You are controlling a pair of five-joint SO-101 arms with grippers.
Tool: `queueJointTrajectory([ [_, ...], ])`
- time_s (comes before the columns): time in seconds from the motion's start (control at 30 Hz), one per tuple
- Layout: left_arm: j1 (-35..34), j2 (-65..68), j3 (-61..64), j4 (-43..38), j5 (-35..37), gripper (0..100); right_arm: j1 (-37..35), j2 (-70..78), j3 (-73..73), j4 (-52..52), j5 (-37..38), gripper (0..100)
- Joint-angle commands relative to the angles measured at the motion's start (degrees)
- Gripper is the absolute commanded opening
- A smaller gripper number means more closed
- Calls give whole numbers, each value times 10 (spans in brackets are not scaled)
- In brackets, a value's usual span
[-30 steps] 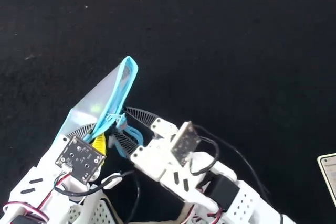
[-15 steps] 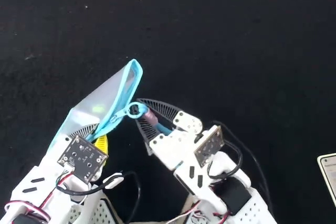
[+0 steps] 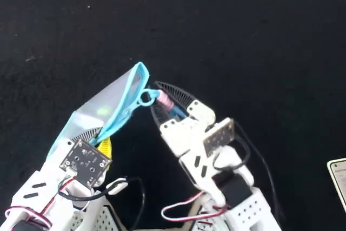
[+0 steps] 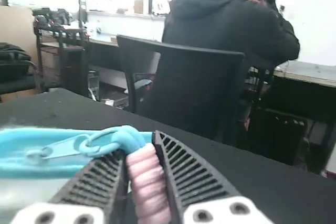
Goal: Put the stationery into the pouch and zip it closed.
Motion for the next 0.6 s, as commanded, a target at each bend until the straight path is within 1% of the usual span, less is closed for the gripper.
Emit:
queueJointTrajectory([
  [0.0, 0, 2, 5, 7, -1, 30, 55, 76, -13, -76, 3, 11],
  [0.13, 0, 2, 5, 7, -1, 30, 92, 161, -15, -147, 2, 11],
  [0.23, 0, 2, 5, 7, -1, 30, 108, 237, -36, -175, 2, 11],
  [0.4, 0, 2, 4, 7, -1, 30, 129, 362, -95, -180, 2, 11],
  [0.57, 0, 2, 4, 7, -1, 30, 153, 451, -142, -180, 2, 11],
])
